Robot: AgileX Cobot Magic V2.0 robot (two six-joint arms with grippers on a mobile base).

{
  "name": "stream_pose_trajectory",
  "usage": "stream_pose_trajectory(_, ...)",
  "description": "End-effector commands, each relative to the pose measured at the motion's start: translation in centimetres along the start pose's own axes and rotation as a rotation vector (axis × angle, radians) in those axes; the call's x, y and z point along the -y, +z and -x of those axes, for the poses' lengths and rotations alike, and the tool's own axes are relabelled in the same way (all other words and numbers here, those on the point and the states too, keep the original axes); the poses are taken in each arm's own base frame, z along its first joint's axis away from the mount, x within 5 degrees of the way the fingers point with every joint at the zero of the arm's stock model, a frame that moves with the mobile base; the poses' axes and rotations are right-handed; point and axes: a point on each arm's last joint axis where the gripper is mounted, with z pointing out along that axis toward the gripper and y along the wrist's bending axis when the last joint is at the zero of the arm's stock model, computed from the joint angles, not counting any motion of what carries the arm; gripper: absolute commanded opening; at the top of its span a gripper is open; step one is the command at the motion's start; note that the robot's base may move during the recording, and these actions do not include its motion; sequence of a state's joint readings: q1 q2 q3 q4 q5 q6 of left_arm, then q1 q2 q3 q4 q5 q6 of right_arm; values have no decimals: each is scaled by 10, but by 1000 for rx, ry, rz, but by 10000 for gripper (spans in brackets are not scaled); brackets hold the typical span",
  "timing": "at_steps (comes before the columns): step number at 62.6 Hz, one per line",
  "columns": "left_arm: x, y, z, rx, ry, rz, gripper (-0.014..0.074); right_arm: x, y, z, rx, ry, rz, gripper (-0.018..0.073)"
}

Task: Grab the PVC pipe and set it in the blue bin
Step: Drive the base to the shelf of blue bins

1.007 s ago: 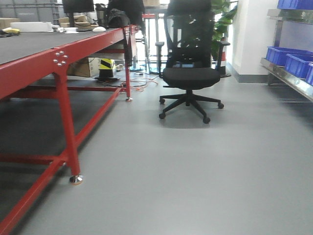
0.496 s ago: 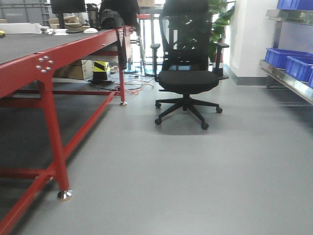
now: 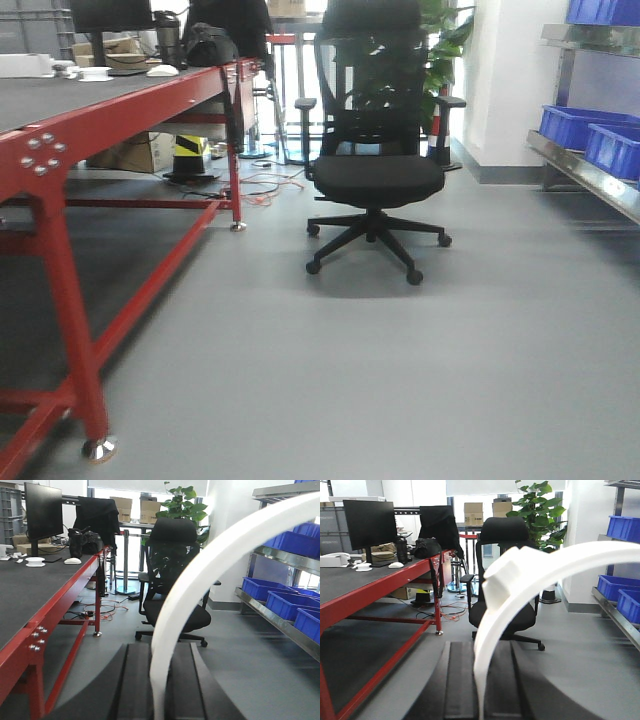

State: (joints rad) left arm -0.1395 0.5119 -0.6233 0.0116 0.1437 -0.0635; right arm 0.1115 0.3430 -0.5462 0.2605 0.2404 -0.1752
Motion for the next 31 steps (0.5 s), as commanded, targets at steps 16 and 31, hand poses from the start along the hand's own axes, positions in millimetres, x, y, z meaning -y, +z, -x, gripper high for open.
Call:
stream_pose_trajectory(16,0,-2,3,34,2,2,-111,0,-1,2,26,-11,-6,-163)
stream_pose_trajectory(31,0,-2,3,34,2,2,-111,0,-1,2,26,-11,-6,-163)
